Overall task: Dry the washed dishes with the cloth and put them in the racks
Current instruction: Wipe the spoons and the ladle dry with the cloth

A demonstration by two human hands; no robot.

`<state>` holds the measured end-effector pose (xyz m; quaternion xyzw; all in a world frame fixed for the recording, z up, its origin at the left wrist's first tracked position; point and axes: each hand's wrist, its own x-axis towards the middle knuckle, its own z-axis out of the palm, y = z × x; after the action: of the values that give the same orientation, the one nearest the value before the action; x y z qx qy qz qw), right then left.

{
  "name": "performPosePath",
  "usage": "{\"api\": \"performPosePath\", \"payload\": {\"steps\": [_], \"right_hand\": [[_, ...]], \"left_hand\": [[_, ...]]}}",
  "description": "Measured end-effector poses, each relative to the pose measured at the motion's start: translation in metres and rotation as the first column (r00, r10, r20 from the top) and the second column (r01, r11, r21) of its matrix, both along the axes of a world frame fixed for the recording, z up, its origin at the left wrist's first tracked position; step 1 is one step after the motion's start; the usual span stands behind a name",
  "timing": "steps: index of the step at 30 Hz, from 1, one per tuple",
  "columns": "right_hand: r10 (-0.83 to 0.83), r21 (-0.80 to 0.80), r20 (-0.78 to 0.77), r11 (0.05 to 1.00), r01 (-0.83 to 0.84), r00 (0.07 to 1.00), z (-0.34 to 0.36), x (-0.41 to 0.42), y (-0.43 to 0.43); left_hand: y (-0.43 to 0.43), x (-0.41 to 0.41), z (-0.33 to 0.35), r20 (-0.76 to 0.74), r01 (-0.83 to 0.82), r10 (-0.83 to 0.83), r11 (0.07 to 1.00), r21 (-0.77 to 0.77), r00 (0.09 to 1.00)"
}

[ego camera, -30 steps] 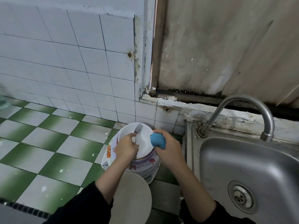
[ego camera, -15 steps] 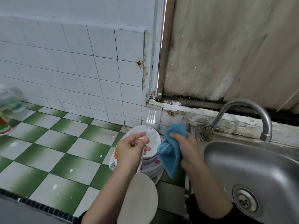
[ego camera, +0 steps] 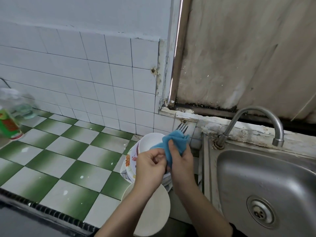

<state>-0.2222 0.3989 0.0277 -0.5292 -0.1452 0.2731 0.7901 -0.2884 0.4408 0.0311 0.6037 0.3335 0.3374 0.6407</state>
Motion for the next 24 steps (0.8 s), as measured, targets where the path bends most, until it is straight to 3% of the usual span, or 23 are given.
{"api": "performPosePath", "payload": {"steps": [3, 8, 11, 15, 19, 24], "right_hand": [[-0.067, -0.072, 0.158, 0.994, 0.079, 0.985, 0.012, 0.013, 0.003], [-0.245, 0.016, 0.27, 0.968, 0.25, 0.931, 0.043, 0.039, 0.009], [-0.291, 0.069, 0.189, 0.957, 0.283, 0.938, 0.062, 0.056, 0.006], [-0.186, 0.189, 0.084, 0.968, 0.167, 0.979, 0.054, 0.049, 0.002], [0.044, 0.109, 0.353, 0.99, -0.088, 0.935, 0.026, 0.009, 0.0], [-0.145, 0.107, 0.531, 0.989, 0.104, 0.835, 0.038, 0.018, 0.007]], "left_hand": [[0.0, -0.006, 0.008, 0.0, 0.025, -0.025, 1.0, 0.015, 1.0], [0.003, -0.018, 0.027, 0.034, 0.087, -0.088, 0.995, 0.041, 0.995], [0.009, -0.025, 0.029, 0.016, 0.068, -0.069, 0.996, 0.057, 0.997], [0.018, -0.024, 0.033, 0.021, 0.006, -0.008, 0.996, 0.084, 1.0], [0.017, -0.019, 0.031, -0.014, -0.017, 0.02, 0.987, 0.162, 1.0], [0.013, -0.032, 0.029, -0.059, 0.039, -0.026, 0.972, 0.23, 0.998]]}}
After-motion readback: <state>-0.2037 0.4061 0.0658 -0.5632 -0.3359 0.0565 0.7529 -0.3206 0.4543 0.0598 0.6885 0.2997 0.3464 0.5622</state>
